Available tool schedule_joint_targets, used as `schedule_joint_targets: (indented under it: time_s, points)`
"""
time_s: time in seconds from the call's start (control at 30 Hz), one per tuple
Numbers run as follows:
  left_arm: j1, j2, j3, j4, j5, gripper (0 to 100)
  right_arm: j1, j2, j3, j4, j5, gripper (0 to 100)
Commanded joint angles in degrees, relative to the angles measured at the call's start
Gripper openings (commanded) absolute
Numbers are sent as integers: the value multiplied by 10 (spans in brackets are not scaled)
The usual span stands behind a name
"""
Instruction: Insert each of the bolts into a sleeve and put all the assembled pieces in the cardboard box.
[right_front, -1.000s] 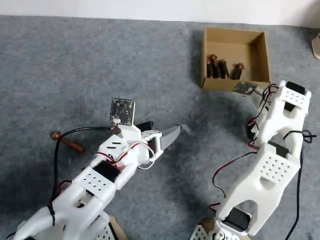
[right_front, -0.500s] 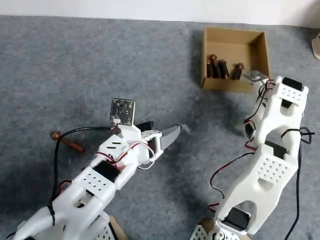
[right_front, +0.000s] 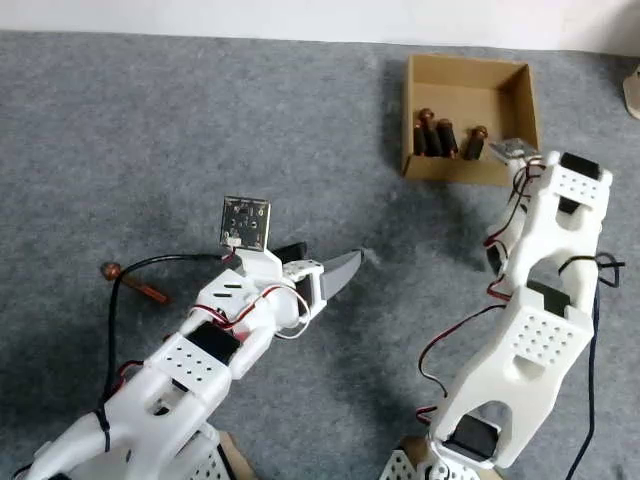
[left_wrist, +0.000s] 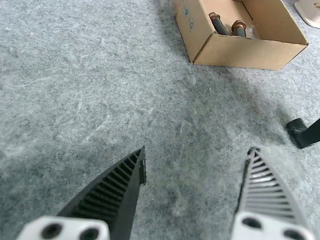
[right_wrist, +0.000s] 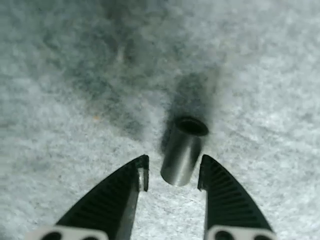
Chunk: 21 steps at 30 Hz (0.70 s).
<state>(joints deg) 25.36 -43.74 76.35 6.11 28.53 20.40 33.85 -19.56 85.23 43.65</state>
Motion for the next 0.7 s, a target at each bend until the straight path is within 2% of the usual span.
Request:
schedule_joint_targets:
  time_s: [0.0, 0.33, 0.4, 0.5, 0.67]
  points:
    - [-4, 5, -29, -11, -2, 298, -13, -35, -1, -5, 12, 156]
    - [-7, 5, -29, -11, -2, 298, -11, 57, -7, -19, 11, 155]
    - [-7, 5, -30, -11, -2, 298, -11, 65, -7, -19, 11, 118]
    - [-8, 1, -32, -11, -2, 298, -13, 75, -7, -19, 11, 0]
    - [-47, 4, -65, -3, 4, 298, -15, 66, -5, 9, 11, 5]
